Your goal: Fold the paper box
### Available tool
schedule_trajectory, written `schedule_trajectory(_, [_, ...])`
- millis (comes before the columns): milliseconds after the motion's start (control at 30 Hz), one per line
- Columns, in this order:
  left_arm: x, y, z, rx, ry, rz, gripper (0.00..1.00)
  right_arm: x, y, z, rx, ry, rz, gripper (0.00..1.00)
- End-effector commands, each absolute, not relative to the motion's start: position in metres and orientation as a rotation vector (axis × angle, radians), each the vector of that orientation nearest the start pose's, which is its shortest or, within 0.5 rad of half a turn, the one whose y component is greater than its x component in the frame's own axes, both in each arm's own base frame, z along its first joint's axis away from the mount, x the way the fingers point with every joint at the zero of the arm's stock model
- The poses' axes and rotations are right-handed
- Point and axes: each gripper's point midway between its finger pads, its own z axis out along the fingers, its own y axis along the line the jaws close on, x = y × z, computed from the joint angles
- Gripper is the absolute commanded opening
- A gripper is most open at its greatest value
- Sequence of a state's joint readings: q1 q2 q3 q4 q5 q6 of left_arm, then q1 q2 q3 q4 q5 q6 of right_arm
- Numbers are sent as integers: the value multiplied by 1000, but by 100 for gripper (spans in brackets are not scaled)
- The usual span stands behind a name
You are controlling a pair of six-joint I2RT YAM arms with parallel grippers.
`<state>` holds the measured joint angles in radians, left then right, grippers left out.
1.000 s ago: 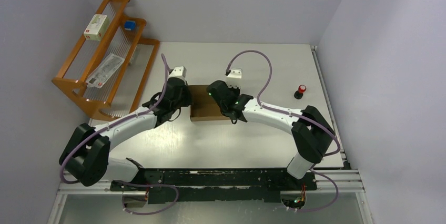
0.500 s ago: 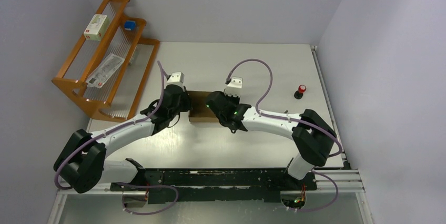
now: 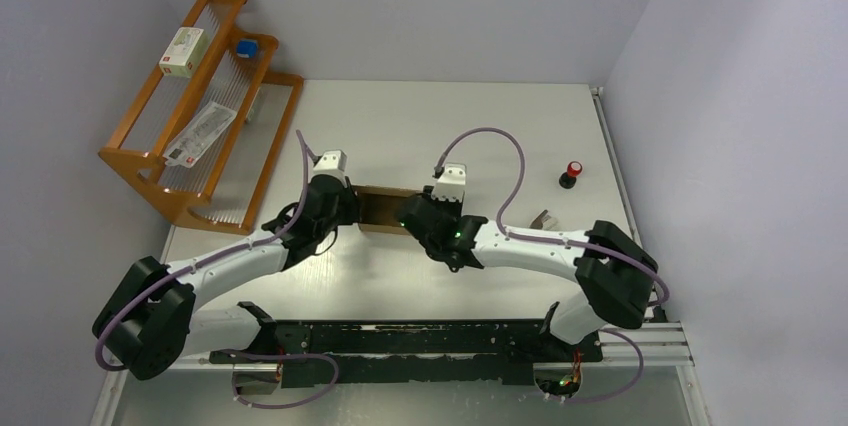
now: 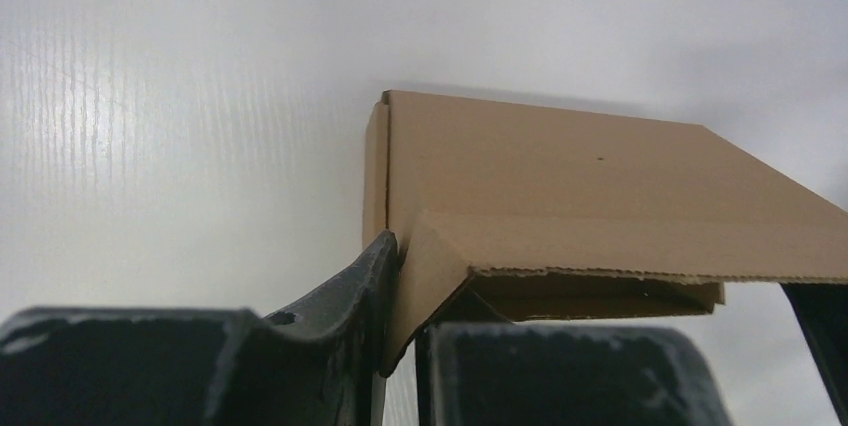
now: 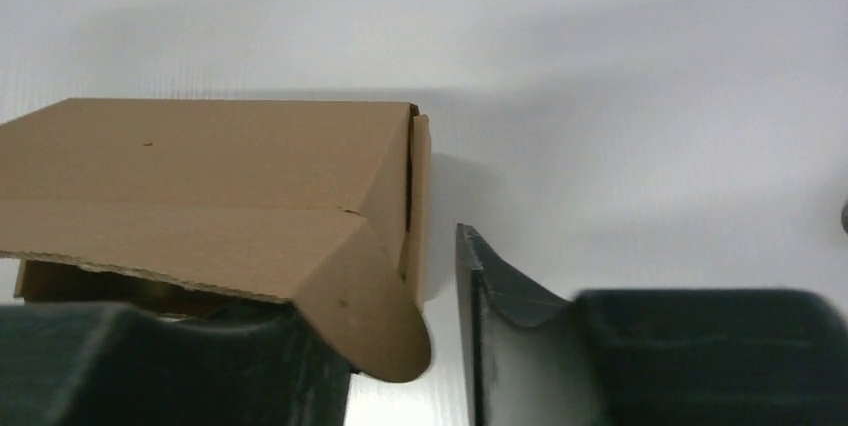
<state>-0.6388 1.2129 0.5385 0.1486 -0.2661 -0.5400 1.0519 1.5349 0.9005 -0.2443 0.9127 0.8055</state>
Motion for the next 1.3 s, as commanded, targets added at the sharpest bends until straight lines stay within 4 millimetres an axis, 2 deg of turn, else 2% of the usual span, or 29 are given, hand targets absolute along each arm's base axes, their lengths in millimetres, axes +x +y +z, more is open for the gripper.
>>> schedule_trajectory(0, [299,-188,99,-77,2079,-442,17,271,240,120,134,2015,37,45])
schedule_trajectory(200, [296,-185,91,-64,2088,-427,19,252,243,132,52,2034,220,66])
schedule_trajectory(433, [296,-187,97,-55,2072,-440,25,236,249,166,-34,1982,438,84])
schedule_trajectory(567, [294,-185,106,-60,2061,-447,36,243,249,194,-37,1931,438,86])
schedule_trajectory(733, [287,-182,118,-81,2041,-479,52,267,251,211,-39,1912,375,87])
schedule_trajectory(900, [272,-180,124,-58,2053,-520,60,301,246,213,-14,1924,340,87])
schedule_trajectory(1067, [249,-179,138,-34,2045,-614,71,321,247,205,-34,1961,337,86])
schedule_trajectory(1167, [245,-176,167,-56,1979,-659,87,325,250,192,-53,1990,330,86])
schedule_trajectory(1267, [253,-174,206,-53,1904,-652,94,327,254,177,-85,2027,332,86])
